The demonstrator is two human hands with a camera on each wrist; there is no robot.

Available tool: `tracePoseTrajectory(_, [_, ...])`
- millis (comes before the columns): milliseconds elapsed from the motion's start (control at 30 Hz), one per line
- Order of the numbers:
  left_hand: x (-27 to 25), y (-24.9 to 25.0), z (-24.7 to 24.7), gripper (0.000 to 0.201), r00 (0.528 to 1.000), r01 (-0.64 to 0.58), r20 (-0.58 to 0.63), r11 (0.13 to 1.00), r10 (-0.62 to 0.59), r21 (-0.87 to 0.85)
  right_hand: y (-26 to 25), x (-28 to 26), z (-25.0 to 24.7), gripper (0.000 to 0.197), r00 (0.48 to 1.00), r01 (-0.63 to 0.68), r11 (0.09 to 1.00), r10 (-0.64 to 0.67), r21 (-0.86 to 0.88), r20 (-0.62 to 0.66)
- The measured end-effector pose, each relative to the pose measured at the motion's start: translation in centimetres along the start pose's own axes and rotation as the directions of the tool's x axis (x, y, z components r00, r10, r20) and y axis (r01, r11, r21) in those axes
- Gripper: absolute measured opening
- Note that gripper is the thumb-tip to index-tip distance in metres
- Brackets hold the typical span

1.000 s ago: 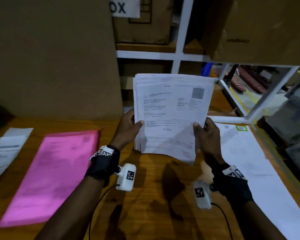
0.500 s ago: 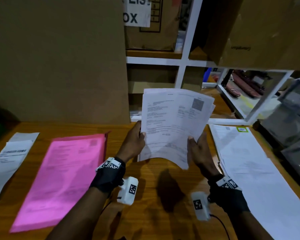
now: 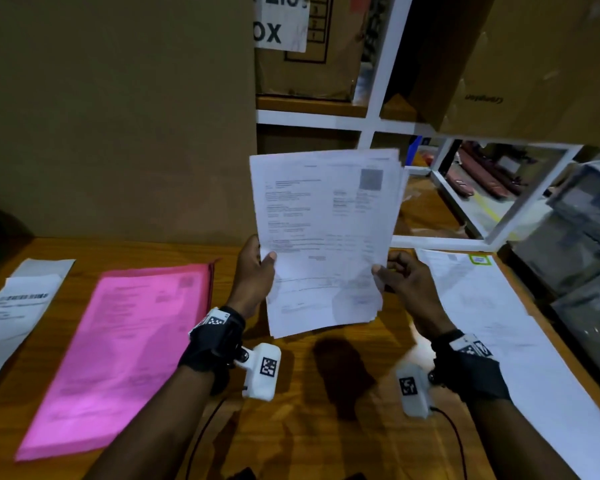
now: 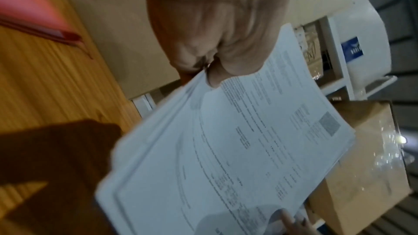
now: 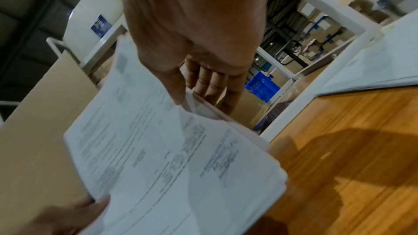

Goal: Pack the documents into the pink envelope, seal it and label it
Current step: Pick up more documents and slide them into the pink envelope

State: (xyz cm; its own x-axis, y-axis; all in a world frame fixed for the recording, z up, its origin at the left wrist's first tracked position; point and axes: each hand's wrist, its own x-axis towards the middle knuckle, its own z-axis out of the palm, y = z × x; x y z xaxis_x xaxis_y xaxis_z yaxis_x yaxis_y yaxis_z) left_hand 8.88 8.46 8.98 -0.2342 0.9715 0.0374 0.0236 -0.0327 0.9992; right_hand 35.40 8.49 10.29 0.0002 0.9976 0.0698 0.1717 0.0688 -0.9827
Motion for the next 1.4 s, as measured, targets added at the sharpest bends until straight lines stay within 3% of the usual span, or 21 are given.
tracePoseTrajectory(100, [-0.1, 0.4, -0.2, 0.030, 0.998, 0.032, -0.053, 0.990, -0.039, -0.135, -0.2, -0.2, -0.2, 0.018, 0.997, -0.030, 0.992, 0.038, 0.124, -0.067])
tracePoseTrajectory(233, [0.0, 0.9, -0.1, 0.032, 0.991, 0.088, -0.059, 0.924, -0.118, -0.372, 0.4, -1.6, 0.8, 0.031, 0.992, -0.115, 0.935, 0.127, 0.334, -0.015])
tracePoseTrajectory(367, [-0.4, 1.1, 0.4, 0.031, 0.984, 0.126, -0.048, 0.855, -0.173, -0.503, 0.7, -2.4, 3.3, 0.038, 0.991, -0.128, 0.888, 0.136, 0.442, 0.014])
tracePoseTrajectory(533, [-1.3, 0.9, -0.4, 0.032, 0.986, 0.147, 0.006, 0.847, -0.168, -0.512, -0.5, -1.7, 4.1, 0.038, 0.995, -0.028, 0.912, 0.065, 0.409, -0.076])
tracePoseTrajectory(667, [0.4, 1.5, -4.8, 0.046, 0.990, 0.061, -0.071, 0.828, -0.120, -0.557, -0.4, -1.1, 1.9, 0.028, 0.995, 0.053, 0.974, -0.033, 0.222, -0.093])
tracePoseTrajectory(767, [2.1, 2.0, -8.2, 0.051, 0.987, 0.073, -0.092, 0.881, -0.131, -0.468, 0.2, -0.9, -0.1, 0.032, 0.996, 0.063, 0.993, -0.055, 0.103, -0.077])
tracePoseTrajectory(900, [3.0, 1.6, -9.8, 0.051, 0.984, 0.170, 0.081, 0.977, -0.161, -0.126, 0.8, -0.7, -1.7, 0.034, 0.994, 0.072, 0.995, -0.067, 0.062, -0.081])
tracePoseTrajectory(967, [3.0, 1.4, -9.4, 0.045, 0.979, 0.137, 0.154, 0.990, -0.131, -0.024, 0.9, -0.7, -1.8, 0.029, 0.993, 0.091, 0.995, -0.087, 0.040, -0.083])
tracePoseTrajectory(1100, [2.9, 1.1, -8.0, 0.034, 0.988, -0.006, 0.151, 0.999, 0.001, 0.033, 1.2, -0.7, -1.3, 0.006, 0.983, 0.127, 0.991, -0.133, -0.050, -0.126])
tracePoseTrajectory(1167, [2.8, 1.0, -7.3, 0.031, 0.991, -0.070, 0.115, 0.996, 0.063, 0.052, 1.4, -0.6, -0.9, 0.014, 0.968, 0.162, 0.983, -0.176, -0.091, -0.180])
tracePoseTrajectory(1300, [2.6, 0.9, -5.8, 0.029, 0.990, -0.138, 0.032, 0.988, 0.136, 0.073, 1.9, -0.6, -0.6, 0.005, 0.958, 0.173, 0.982, -0.185, -0.074, -0.218])
tracePoseTrajectory(1400, [2.1, -0.3, -5.3, 0.033, 0.991, -0.105, 0.099, 0.989, 0.095, 0.107, 3.0, -0.5, -0.4, 0.027, 0.980, 0.122, 0.991, -0.129, -0.057, -0.149])
